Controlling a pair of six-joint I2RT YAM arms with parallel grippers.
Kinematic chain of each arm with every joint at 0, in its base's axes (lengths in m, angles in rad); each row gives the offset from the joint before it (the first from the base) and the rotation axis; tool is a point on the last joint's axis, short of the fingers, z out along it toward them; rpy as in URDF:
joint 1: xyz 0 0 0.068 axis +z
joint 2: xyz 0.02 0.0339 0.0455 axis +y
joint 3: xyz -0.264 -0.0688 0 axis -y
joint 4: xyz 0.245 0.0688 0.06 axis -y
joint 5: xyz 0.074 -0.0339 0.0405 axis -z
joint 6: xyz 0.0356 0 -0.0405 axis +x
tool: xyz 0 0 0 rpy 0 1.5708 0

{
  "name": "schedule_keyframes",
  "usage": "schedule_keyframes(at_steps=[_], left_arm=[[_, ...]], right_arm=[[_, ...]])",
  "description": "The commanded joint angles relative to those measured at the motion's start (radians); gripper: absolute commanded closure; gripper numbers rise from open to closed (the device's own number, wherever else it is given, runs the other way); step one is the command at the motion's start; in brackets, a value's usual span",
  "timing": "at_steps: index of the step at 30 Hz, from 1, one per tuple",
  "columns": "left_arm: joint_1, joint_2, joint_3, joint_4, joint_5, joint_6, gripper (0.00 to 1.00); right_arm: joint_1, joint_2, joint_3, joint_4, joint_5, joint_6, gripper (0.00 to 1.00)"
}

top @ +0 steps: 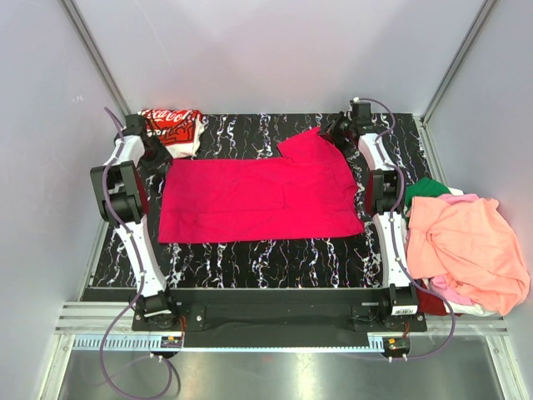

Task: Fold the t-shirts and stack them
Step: Fold the tshirt

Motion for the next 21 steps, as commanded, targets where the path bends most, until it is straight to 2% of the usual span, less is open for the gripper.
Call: schedule_keyframes(at_steps=[1, 5, 9, 12, 20, 21], left_arm=[[-0.005, 0.063, 0.088, 0.027, 0.048, 0.025, 0.42], [-0.036, 0.069, 0.063, 0.053, 0.087, 0.034, 0.51], [-0.056, 0.032, -0.015, 0.112, 0.085, 0.034, 0.51], [-0.058, 0.034, -0.012, 0.109, 0.094, 0.029, 0.54], [-0.056, 0.06, 0.02, 0.081, 0.098, 0.031, 0.86], [-0.058, 0.061, 0.022, 0.081, 0.098, 0.032, 1.0]], right_arm=[[0.004, -0.014, -0.059, -0.045, 0.009, -0.029, 1.0], [0.001, -0.018, -0.066, -0.041, 0.011, -0.027, 1.0], [0.001, -0.04, -0.109, -0.018, 0.015, -0.026, 1.0], [0.0, -0.041, -0.109, -0.011, 0.012, -0.029, 1.0], [0.001, -0.052, -0.132, 0.007, 0.001, -0.032, 1.0], [0.0, -0.054, -0.132, 0.007, 0.001, -0.032, 1.0]])
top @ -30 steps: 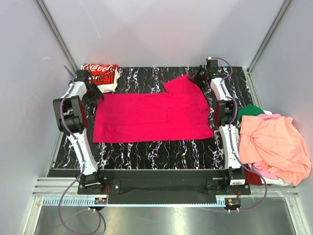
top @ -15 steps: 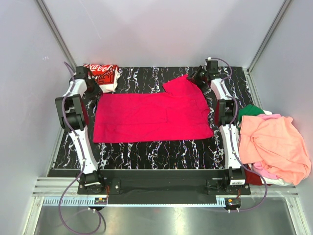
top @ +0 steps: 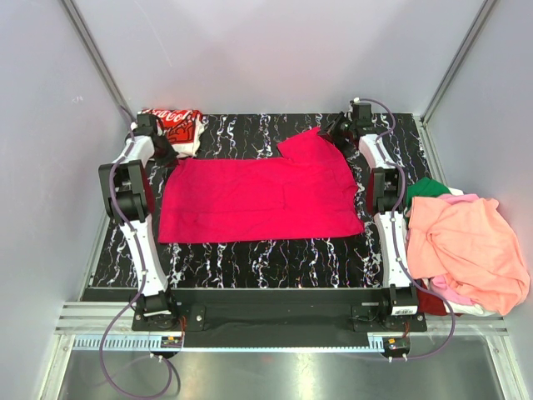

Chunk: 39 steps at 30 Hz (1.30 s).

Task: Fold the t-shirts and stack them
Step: Fold the tshirt

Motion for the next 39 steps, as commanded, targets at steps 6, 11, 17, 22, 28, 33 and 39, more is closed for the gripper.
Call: schedule_keyframes(at_steps=[6, 11, 17, 22, 28, 33, 39], left_arm=[[-0.001, -0.005, 0.008, -0.018, 0.04, 0.012, 1.0], [-0.007, -0.08, 0.022, -0.043, 0.054, 0.025, 1.0], [-0.006, -0.189, -0.021, -0.043, 0.083, 0.043, 1.0], [-0.007, -0.275, -0.096, -0.038, 0.114, 0.049, 1.0], [-0.009, -0.39, -0.229, -0.02, 0.125, 0.057, 1.0], [-0.007, -0.464, -0.329, -0.014, 0.114, 0.074, 1.0], [0.031, -0.574, -0.461, 0.011, 0.09, 0.095, 1.0]], right_arm=[[0.005, -0.047, -0.076, -0.062, -0.019, -0.04, 1.0], [0.005, -0.227, -0.255, 0.058, -0.044, -0.042, 1.0], [0.007, -0.364, -0.378, 0.092, -0.082, -0.08, 1.0], [0.014, -0.487, -0.52, 0.133, -0.091, -0.122, 1.0], [0.023, -0.649, -0.697, 0.144, -0.067, -0.148, 1.0], [0.025, -0.806, -0.884, 0.164, -0.048, -0.168, 1.0], [0.025, -1.005, -1.108, 0.185, -0.007, -0.191, 1.0]])
